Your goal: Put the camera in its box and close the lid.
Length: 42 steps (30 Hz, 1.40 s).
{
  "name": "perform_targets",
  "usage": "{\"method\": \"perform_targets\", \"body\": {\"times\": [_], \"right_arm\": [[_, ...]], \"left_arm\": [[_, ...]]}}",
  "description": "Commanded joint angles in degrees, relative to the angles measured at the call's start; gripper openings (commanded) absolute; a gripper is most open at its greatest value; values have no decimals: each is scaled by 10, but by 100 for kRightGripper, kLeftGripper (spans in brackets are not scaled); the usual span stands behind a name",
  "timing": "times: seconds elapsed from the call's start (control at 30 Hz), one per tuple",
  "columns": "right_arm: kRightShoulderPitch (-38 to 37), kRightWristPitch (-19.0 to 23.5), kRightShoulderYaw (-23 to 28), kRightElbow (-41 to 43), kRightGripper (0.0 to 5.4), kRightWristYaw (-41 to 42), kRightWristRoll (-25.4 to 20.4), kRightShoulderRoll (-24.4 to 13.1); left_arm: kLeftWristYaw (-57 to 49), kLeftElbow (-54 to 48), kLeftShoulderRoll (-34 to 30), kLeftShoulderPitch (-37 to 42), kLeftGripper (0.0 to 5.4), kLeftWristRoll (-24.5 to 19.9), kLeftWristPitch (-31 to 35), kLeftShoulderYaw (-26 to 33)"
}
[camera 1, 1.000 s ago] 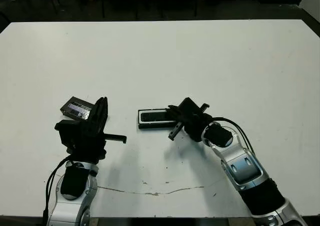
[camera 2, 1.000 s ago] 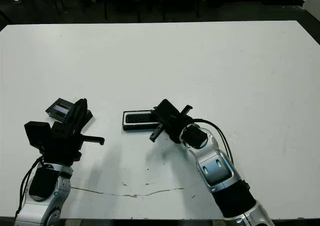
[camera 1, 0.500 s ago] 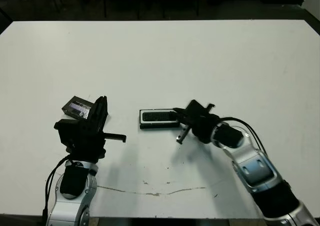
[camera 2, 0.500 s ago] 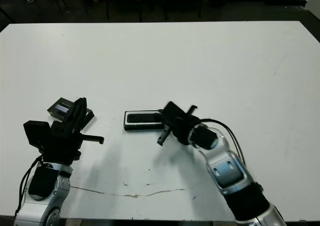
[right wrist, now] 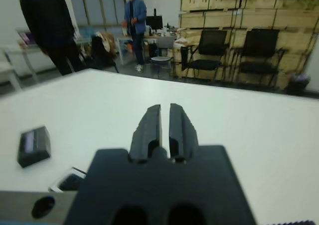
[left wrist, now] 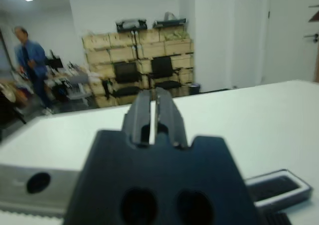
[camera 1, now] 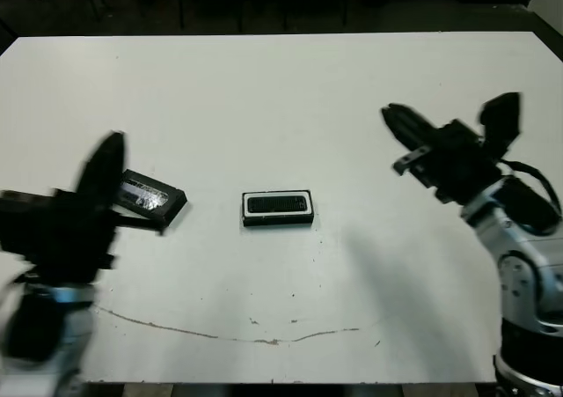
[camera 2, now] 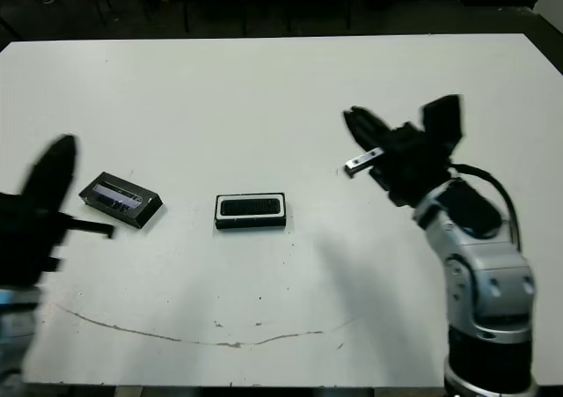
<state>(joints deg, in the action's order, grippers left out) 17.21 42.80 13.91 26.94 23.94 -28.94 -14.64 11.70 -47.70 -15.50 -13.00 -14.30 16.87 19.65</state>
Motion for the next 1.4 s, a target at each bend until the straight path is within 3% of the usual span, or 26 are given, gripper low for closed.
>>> {"method": "perform_targets", "body": {"times": [0.03, 0.1, 0.23, 0.4, 0.53, 0.67, 0.83, 1.07, 1.27, 1.4], "right_arm": [[9, 26, 17, -10, 1, -17, -36, -3], [2, -5, -1, -9, 1, -15, -12, -21], [-20, -43, -33, 6, 1, -16, 26, -41], [-27, -76, -41, -5, 1, 2, 23, -47], [-26, -82, -45, -4, 1, 6, 28, -60], [-26, -84, -48, -4, 1, 6, 30, -70], [-31, -93, -54, -5, 1, 8, 30, -74], [-39, -100, -52, -10, 1, 13, 18, -76], [-51, -102, -56, -11, 1, 17, 17, -82], [-55, -101, -59, -13, 1, 15, 16, -80]], "left_arm": [[29, 11, -61, 20, 0, -24, 25, 52], [56, 46, -102, 37, 0, -39, 30, 79], [98, 99, -199, 59, 0, -30, 73, 104], [155, 164, -313, 103, 0, -24, 151, 88], [214, 270, -374, 171, 0, -10, 152, 21], [286, 399, -444, 267, 0, 67, 97, -96], [342, 549, -437, 386, 0, 148, -13, -205], [287, 587, -410, 425, 0, 290, -99, -286], [275, 725, -348, 491, 0, 336, -147, -331], [300, 832, -305, 563, 0, 372, -139, -374]]}}
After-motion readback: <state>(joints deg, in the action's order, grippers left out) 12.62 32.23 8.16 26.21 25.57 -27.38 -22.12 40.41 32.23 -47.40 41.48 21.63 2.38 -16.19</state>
